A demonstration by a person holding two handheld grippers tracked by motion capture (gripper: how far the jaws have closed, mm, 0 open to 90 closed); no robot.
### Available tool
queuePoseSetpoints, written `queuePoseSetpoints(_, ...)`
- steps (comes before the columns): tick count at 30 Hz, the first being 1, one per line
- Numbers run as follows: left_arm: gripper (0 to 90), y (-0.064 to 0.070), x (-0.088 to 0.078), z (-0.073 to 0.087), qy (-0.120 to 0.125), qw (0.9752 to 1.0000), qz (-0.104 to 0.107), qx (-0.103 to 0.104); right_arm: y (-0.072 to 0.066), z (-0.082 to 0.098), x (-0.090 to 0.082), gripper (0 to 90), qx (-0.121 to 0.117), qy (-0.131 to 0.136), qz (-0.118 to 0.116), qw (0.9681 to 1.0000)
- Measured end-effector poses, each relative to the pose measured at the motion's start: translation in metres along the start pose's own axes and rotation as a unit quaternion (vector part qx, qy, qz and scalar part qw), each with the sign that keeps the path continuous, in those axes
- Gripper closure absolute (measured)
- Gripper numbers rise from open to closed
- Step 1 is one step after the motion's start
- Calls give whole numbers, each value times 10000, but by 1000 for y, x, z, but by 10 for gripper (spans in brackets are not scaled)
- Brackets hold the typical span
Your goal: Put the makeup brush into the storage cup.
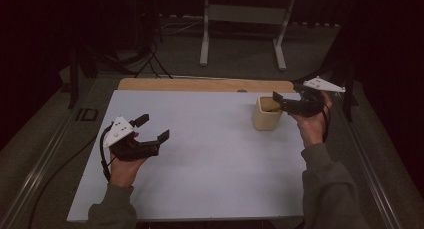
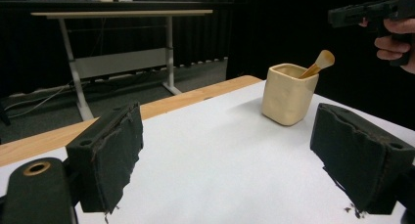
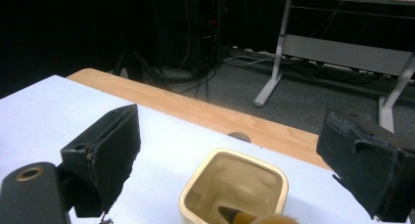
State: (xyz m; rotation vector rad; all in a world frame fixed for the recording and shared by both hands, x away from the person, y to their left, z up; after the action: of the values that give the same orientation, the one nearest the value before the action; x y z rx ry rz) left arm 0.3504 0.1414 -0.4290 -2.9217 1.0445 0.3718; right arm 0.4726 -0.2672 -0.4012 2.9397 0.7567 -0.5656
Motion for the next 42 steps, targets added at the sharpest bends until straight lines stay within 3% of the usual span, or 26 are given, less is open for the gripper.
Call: queuePoseSetpoints(42, 126, -2, -2, 4, -75, 9999, -88, 7, 10, 31, -41, 90, 137, 240, -209, 9994)
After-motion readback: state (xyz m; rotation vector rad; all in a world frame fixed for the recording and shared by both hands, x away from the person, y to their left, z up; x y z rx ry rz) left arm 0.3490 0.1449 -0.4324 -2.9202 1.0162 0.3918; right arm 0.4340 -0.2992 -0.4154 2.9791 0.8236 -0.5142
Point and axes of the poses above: each handheld gripper's, and its own axes: x roughly forward along the jaws, z roughly out of its underside, y roughly to its right, the point moved 8 cm from there along x, roughly forward along the jaws, and after that the axes turned 1 degree about -y, right-handed, at the moved point
